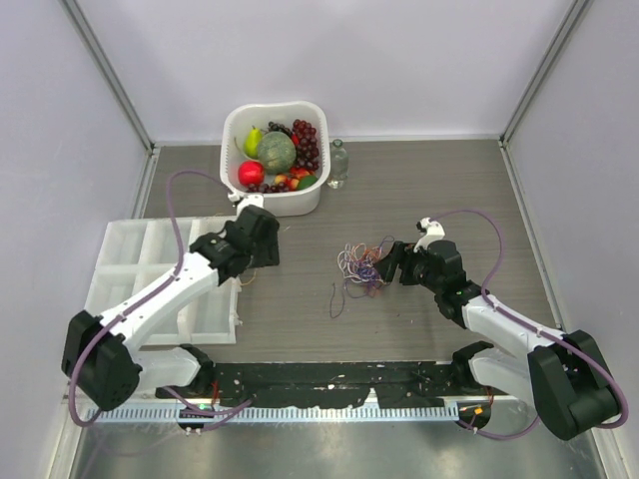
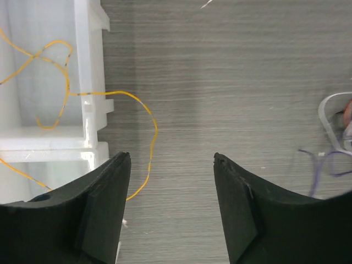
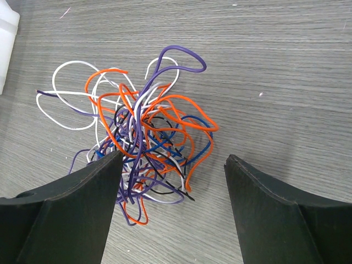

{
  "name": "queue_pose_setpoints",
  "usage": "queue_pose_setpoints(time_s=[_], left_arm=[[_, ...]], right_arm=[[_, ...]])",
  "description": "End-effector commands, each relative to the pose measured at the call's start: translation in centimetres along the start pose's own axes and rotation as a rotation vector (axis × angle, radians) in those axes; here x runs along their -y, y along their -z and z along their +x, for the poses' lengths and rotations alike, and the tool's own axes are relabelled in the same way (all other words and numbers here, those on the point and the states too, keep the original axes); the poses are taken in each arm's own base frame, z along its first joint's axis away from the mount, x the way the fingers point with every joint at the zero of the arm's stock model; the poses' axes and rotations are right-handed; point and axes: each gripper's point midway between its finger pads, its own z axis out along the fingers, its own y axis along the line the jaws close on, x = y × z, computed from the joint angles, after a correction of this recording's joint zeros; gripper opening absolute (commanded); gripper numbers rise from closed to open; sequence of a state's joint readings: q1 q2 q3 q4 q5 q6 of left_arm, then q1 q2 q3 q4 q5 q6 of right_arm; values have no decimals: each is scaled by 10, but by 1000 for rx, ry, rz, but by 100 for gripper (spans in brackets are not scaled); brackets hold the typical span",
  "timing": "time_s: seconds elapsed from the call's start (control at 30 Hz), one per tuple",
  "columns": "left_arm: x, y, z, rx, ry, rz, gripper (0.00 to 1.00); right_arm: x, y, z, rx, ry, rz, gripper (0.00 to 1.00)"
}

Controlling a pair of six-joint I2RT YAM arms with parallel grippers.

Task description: Untangle the cables

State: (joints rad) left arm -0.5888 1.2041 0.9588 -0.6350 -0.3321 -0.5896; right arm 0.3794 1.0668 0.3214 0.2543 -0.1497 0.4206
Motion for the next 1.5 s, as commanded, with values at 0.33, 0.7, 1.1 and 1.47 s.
queue_pose_setpoints(time_s=[0.33, 0.7, 1.1, 1.47], left_arm=[[-27, -38, 20, -16, -239, -281, 44], [-13, -37, 0, 22, -265, -229, 0], [-67, -27, -93, 265, 195, 3, 0], [-121, -91, -77, 153, 427, -46, 0]], right_arm=[[-12, 0, -23, 67, 26, -31, 80], [-11, 0, -23, 69, 25, -25, 80], [-14, 3, -25, 81, 30, -37, 80], [-15, 3, -26, 84, 31, -38, 80]])
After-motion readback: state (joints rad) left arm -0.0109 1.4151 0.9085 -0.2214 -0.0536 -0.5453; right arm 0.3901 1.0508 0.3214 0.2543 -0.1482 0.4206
